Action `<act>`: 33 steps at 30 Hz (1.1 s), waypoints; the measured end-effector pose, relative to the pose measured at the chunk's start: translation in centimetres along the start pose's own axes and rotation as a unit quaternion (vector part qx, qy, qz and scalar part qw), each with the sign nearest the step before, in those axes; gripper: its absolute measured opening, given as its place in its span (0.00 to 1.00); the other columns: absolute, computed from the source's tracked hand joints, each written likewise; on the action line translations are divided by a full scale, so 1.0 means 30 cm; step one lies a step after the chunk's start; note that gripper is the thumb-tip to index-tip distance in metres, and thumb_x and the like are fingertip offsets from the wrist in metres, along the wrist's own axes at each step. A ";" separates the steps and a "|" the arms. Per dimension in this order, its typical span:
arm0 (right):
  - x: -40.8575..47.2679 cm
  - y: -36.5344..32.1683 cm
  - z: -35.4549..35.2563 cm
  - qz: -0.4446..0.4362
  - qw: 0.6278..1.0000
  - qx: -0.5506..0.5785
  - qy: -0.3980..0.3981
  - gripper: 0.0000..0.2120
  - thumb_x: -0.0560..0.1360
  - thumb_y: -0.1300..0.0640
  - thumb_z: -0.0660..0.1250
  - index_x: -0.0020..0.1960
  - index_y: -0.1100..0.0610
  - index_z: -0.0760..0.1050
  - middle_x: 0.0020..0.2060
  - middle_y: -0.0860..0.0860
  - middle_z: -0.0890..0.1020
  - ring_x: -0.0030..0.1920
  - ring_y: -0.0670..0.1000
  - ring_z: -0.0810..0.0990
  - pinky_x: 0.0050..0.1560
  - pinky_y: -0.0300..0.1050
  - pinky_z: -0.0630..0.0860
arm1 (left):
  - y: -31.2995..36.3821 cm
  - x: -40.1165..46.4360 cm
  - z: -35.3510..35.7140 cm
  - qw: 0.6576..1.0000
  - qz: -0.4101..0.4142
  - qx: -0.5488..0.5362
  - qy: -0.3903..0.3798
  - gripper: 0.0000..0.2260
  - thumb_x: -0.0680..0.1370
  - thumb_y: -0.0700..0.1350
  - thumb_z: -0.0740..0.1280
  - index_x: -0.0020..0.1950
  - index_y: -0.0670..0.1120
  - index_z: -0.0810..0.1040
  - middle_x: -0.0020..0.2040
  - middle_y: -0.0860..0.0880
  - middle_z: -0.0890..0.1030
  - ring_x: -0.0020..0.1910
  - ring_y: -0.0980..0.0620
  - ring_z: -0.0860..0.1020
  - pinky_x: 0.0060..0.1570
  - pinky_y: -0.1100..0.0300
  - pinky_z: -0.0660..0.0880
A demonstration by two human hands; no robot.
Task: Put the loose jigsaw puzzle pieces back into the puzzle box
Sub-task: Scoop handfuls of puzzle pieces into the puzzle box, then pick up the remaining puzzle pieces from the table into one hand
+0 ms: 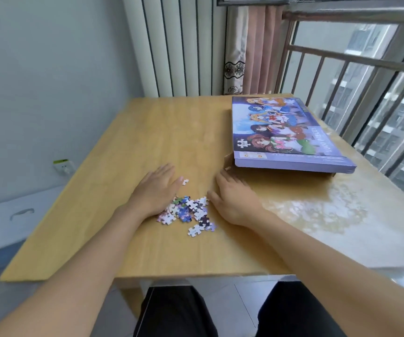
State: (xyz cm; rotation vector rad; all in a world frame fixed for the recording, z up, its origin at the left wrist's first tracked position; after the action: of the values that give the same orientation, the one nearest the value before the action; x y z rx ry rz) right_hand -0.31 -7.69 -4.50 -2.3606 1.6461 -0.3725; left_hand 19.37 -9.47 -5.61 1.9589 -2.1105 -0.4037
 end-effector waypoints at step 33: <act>0.017 0.209 -0.083 0.046 0.997 -0.028 0.047 0.22 0.83 0.48 0.55 0.75 0.51 0.67 0.68 0.53 0.76 0.65 0.60 0.75 0.60 0.51 0.72 | 0.371 0.272 -0.072 0.980 0.080 -0.128 0.126 0.11 0.81 0.41 0.62 0.54 0.48 0.85 0.46 0.45 0.85 0.46 0.43 0.79 0.44 0.51 0.77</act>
State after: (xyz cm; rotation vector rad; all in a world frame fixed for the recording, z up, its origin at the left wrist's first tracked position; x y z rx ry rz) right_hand -6.50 -10.40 -4.23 -2.3285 1.8241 -0.4315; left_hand 9.11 -16.95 0.24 1.5931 -1.9310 -0.3544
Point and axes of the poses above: each hand's wrist, its own x-axis towards the middle knuckle, its own z-axis out of the palm, y = z × x, the point moved 7 cm from there along x, towards the middle knuckle
